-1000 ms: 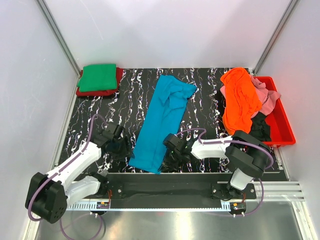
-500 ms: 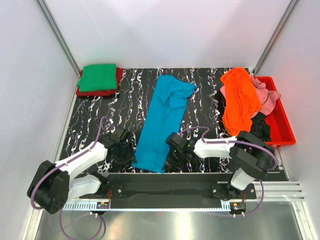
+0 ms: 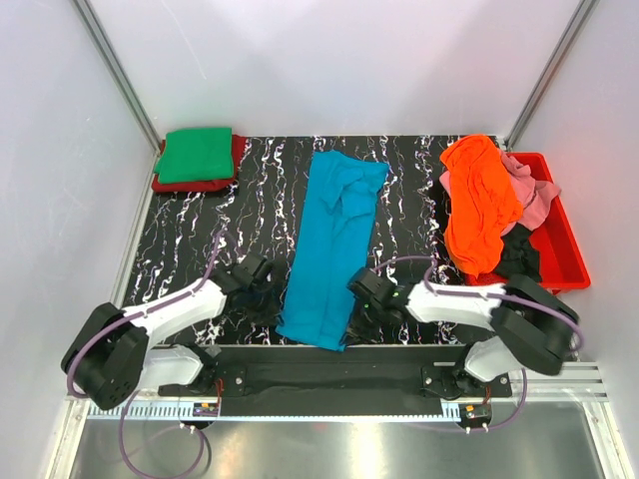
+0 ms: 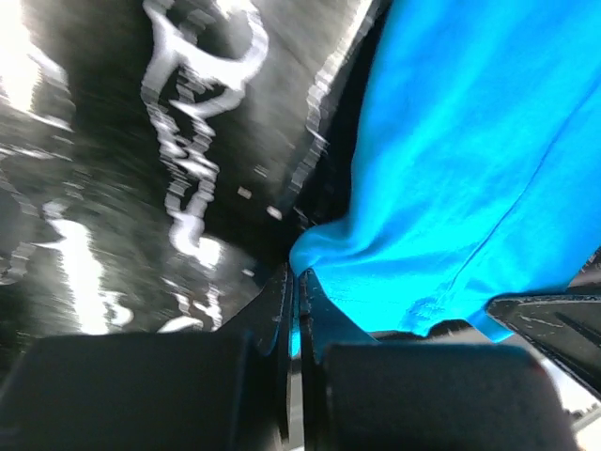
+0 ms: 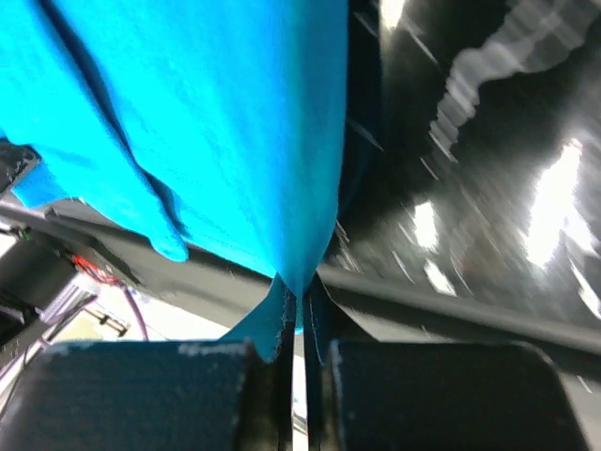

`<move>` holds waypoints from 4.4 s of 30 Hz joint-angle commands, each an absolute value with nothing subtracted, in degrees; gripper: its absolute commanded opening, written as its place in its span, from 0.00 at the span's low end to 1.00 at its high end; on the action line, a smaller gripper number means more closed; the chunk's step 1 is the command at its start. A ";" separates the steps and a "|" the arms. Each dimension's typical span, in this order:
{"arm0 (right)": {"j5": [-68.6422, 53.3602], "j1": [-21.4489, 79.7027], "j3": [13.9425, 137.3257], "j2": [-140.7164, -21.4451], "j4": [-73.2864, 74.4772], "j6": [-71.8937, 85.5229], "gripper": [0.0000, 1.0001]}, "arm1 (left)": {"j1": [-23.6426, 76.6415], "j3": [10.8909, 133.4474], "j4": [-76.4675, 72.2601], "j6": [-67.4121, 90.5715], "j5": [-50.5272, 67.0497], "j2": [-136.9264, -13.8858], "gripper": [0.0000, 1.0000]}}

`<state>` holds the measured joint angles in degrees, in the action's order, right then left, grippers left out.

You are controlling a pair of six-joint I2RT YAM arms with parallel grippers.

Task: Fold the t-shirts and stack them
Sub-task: Fold the tshirt

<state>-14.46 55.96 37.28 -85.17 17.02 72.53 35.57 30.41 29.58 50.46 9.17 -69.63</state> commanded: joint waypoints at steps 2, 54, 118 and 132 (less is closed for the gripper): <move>-14.33 55.55 34.64 -74.72 25.74 75.23 0.00 | 37.61 34.97 31.63 53.52 11.78 -67.59 0.00; -20.83 18.90 87.09 -113.29 51.68 32.52 0.00 | 25.75 94.83 46.49 45.62 15.29 -115.74 0.00; -8.61 21.27 128.80 -129.54 72.89 21.18 0.58 | 20.39 71.11 43.42 38.32 13.27 -91.84 0.70; -34.45 18.54 61.27 -99.40 32.09 32.51 0.61 | 23.29 61.26 30.42 42.19 17.40 -92.81 0.69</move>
<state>-27.99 18.72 65.65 -99.94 42.57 28.69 23.42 62.02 36.27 41.12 15.29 -93.38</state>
